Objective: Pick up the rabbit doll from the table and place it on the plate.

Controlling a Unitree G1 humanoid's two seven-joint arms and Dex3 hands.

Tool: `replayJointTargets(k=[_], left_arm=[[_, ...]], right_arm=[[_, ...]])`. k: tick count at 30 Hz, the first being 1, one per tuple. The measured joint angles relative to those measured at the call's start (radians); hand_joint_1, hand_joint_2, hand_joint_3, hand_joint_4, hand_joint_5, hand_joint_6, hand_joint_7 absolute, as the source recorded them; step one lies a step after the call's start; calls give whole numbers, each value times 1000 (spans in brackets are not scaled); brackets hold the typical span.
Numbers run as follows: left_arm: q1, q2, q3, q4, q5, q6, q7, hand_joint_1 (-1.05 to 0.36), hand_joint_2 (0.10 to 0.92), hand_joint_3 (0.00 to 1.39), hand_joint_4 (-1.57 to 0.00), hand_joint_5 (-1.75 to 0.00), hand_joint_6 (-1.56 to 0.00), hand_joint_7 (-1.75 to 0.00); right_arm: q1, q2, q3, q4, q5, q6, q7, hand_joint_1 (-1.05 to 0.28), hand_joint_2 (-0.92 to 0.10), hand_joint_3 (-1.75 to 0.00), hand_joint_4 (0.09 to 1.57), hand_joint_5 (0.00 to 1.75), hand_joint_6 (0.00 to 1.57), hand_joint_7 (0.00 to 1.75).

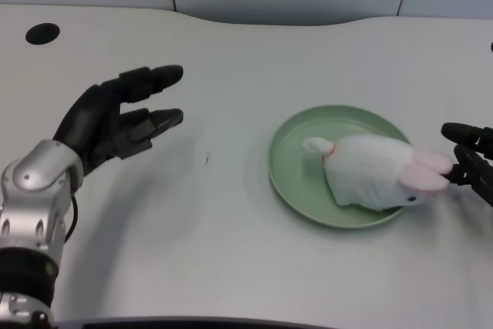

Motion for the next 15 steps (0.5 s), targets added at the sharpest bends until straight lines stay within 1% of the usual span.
replayJointTargets(k=[1,3,4,5,6,7,9,10,11,12,14,15], left_arm=[[28,0,6,-35,-14,20,0,-591,921,323,-559,-552,-563,-46],[77,1,13,-102,-35,50,0,-598,921,336,-521,-677,-591,-30],[93,2,13,-122,-36,63,0,-598,921,338,-514,-695,-595,-28],[109,3,13,-142,-37,76,0,-596,921,358,-510,-788,-640,-37],[127,3,13,-162,-38,86,0,-594,921,371,-503,-855,-670,-42],[146,3,13,-182,-41,94,1,-594,921,375,-499,-880,-680,-43],[188,3,13,-216,-53,119,1,-569,921,389,-448,-1122,-732,-56],[207,3,13,-224,-56,131,1,-566,921,391,-438,-1159,-739,-57],[227,3,13,-236,-60,151,2,-550,921,382,-442,-1271,-810,-112],[245,2,14,-242,-66,170,3,-533,921,387,-434,-1409,-800,-314],[275,1,15,-248,-75,197,3,-509,921,418,-438,-1568,-627,-868],[287,0,16,-247,-83,208,0,-500,921,428,-455,-1630,-582,-1064]], right_arm=[[-1,1,0,0,0,0,0,-447,-921,-233,755,826,979,3],[-1,2,-1,0,0,0,6,-449,-921,-229,753,826,979,3],[-1,2,-2,0,0,0,8,-449,-921,-228,752,826,979,3],[-1,2,-2,-1,0,0,8,-450,-921,-228,749,824,976,1],[-1,2,-2,-1,0,0,7,-451,-921,-229,747,823,974,1],[-1,2,-2,-1,0,0,6,-451,-921,-229,746,823,974,0],[-1,2,-2,-1,0,0,1,-461,-921,-228,750,824,979,3],[-1,2,-2,-1,0,0,0,-463,-921,-228,750,824,979,3],[-1,2,-2,-1,0,0,-1,-461,-921,-229,745,821,977,2],[-1,2,-2,-1,0,0,-1,-459,-921,-229,742,819,977,2],[-1,2,-2,-1,-1,0,0,-449,-921,-226,749,822,983,5],[-1,2,-3,-1,-1,0,0,-444,-921,-226,754,824,986,7]])
